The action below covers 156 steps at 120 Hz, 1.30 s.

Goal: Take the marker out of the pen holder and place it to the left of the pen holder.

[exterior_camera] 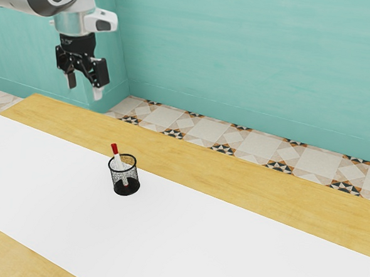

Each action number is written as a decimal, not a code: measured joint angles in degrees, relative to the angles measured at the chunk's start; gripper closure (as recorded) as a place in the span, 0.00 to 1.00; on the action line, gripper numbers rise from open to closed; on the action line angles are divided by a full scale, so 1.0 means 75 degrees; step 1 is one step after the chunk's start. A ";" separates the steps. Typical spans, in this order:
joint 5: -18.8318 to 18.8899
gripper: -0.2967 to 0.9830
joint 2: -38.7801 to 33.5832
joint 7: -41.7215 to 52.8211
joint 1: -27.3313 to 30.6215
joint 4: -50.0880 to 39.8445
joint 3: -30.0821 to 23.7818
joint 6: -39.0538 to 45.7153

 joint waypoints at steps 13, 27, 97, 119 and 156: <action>0.0008 0.23 0.0006 0.0050 0.0114 -0.0002 0.0002 0.0104; 0.0009 0.23 0.0148 0.0091 0.0221 -0.0008 0.0008 0.0174; -0.0814 0.23 0.2740 0.0368 0.0797 -0.0148 0.0184 0.1787; -0.0963 0.23 0.3618 0.0518 0.0799 0.0327 0.0152 0.2093; -0.1169 0.33 0.3988 0.0689 0.0812 0.0441 0.0153 0.2258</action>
